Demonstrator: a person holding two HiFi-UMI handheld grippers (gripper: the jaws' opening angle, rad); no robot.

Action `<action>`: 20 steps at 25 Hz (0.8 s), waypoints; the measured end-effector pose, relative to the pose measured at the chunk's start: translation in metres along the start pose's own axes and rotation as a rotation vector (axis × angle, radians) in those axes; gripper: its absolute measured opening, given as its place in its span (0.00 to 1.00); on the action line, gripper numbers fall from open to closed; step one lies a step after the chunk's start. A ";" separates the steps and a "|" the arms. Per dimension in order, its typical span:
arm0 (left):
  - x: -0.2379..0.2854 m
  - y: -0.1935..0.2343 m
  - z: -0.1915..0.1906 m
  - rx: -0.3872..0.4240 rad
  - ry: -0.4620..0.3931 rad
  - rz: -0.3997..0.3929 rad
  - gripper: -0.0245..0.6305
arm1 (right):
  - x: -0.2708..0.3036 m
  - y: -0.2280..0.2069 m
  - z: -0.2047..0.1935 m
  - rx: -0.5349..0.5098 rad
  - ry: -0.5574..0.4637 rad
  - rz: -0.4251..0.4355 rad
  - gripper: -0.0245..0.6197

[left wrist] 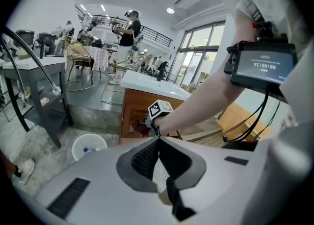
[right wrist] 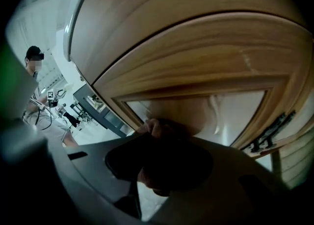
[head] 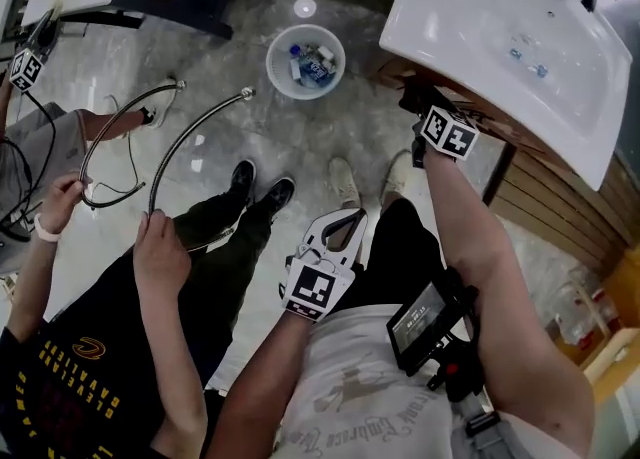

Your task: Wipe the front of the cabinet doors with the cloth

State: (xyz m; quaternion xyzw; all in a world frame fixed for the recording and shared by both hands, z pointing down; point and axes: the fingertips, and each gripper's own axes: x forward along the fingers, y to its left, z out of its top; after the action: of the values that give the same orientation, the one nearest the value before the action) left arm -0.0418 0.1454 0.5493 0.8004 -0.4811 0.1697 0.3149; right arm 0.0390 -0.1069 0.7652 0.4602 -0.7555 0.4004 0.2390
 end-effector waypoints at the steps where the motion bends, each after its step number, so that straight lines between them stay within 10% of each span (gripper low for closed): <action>1: -0.001 0.001 -0.001 -0.004 0.001 0.007 0.06 | 0.004 0.006 0.001 -0.002 0.002 0.014 0.23; 13: -0.011 0.014 -0.023 -0.079 0.012 0.071 0.06 | 0.045 0.065 -0.009 0.059 0.021 0.128 0.23; 20: 0.000 -0.001 -0.026 -0.058 0.033 0.031 0.06 | 0.034 0.006 -0.012 0.142 -0.024 -0.007 0.23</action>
State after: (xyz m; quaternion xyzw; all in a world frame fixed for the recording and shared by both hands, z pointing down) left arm -0.0403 0.1632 0.5679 0.7805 -0.4927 0.1737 0.3434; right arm 0.0178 -0.1123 0.7948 0.4835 -0.7263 0.4465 0.1984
